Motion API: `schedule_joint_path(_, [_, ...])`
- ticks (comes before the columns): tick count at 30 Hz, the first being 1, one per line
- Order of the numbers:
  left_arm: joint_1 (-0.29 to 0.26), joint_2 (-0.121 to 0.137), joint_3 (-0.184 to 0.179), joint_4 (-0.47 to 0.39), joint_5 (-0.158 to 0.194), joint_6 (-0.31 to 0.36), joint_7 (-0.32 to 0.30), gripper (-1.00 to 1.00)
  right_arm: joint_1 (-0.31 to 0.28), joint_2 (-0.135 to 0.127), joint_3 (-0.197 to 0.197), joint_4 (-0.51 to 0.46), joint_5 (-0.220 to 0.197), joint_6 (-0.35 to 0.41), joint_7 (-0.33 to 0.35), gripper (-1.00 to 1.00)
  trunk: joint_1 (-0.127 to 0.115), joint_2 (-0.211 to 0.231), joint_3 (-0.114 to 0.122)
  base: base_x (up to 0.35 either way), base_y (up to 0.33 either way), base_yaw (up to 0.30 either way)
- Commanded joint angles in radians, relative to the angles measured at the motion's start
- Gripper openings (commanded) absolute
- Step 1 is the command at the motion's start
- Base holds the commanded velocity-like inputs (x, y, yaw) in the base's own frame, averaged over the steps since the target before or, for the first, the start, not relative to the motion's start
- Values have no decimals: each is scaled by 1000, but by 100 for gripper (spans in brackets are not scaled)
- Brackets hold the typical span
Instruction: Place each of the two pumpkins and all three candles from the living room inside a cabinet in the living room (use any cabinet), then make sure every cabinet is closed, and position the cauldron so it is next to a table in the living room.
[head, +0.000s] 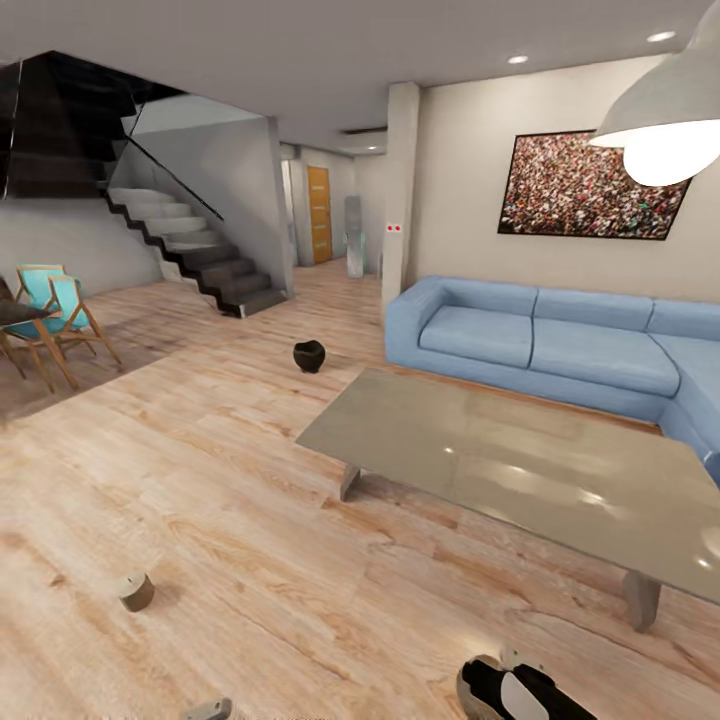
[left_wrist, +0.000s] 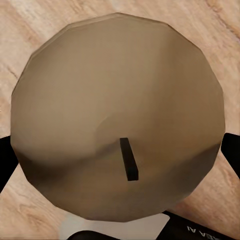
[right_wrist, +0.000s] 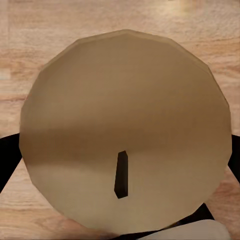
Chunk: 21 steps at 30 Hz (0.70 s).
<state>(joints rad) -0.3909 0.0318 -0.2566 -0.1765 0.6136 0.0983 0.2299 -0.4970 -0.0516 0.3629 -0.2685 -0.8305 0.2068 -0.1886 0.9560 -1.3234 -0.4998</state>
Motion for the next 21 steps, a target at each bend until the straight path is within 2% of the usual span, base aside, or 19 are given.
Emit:
schedule_joint_path(1, [0, 0, -9, -2, 5, 6, 8, -100, 0, 0, 8, -3, -7, 4, -8, -100, 0, -1, -1, 0, 0, 290])
schedule_joint_path(16, [0, 0, -9, -2, 7, 6, 9, -100, 0, 12, 8, -3, -6, 0, -8, -100, 0, -1, -1, 0, 0, 290])
schedule_joint_path(18, [0, 0, -9, -3, 22, 6, 9, -100, 0, 13, 8, -3, -6, -9, -8, -100, 0, -1, -1, 0, 0, 290])
schedule_joint_path(21, [0, 0, -9, -3, 64, 5, 8, -100, 0, 13, 8, -3, -6, -19, -8, -100, 0, -1, -1, 0, 0, 290])
